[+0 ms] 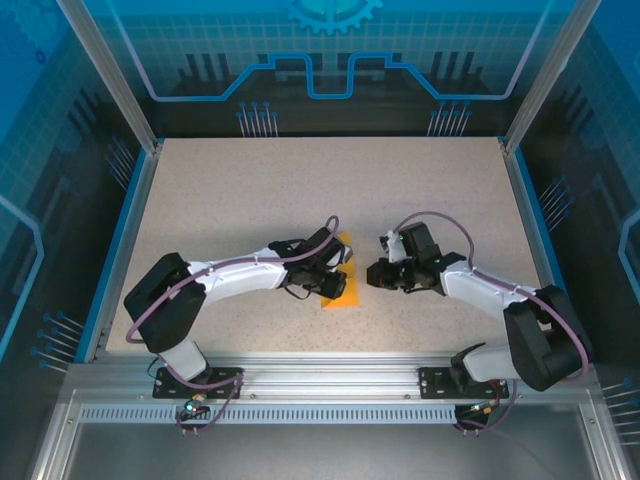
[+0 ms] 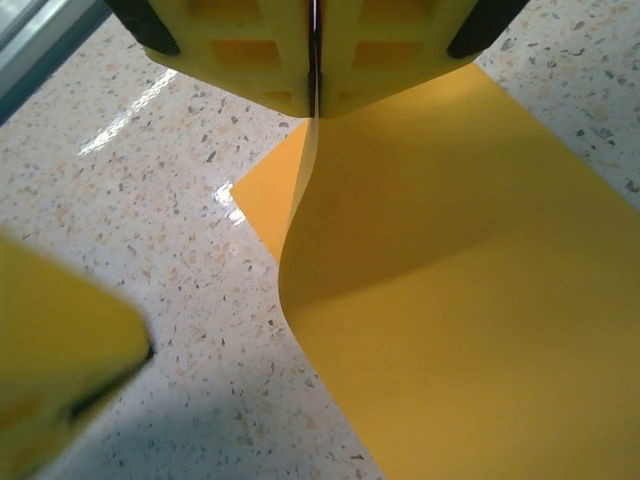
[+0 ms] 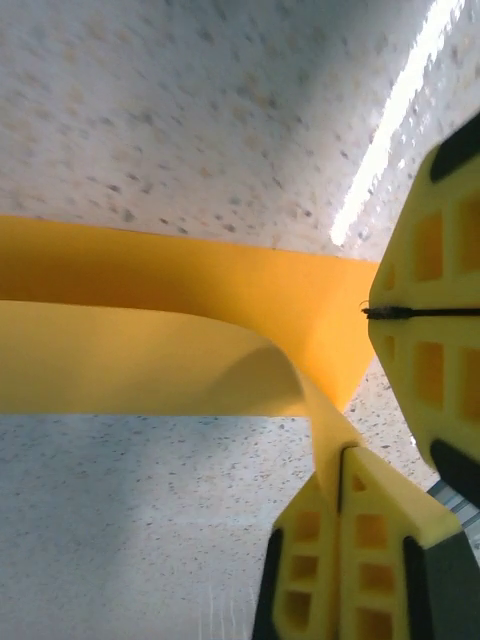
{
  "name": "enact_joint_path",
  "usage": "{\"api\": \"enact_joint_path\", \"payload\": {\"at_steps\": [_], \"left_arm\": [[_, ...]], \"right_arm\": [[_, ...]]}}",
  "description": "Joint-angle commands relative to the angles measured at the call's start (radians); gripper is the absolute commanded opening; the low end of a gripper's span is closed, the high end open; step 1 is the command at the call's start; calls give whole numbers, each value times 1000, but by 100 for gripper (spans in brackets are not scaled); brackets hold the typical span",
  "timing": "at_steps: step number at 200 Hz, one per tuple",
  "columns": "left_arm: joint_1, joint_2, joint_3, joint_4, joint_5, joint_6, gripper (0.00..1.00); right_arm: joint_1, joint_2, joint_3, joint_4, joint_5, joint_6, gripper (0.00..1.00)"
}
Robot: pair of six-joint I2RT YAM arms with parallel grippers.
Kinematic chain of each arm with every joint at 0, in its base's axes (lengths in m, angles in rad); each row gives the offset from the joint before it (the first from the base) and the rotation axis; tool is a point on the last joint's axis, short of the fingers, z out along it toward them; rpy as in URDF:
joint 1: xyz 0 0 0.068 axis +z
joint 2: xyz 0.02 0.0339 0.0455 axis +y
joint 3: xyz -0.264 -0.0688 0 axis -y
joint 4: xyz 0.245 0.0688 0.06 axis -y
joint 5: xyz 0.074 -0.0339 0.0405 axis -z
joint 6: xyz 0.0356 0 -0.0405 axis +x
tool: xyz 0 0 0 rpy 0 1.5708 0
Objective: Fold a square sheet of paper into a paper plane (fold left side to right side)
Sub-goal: Fold the triangle a second time at the center of the table.
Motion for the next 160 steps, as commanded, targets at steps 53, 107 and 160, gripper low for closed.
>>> {"api": "enact_joint_path", "payload": {"at_steps": [53,107,160], "left_arm": [[62,-48,-61,64,96,-77,12],[68,-34,-56,46,73,-79,12],[75,-22,-51,15,29,-64,12]], "right_arm": [[161,154,26,70,59,71,0],[184,209,53,18,87,62,0],[186,226,58,-72,124,37,0]]}}
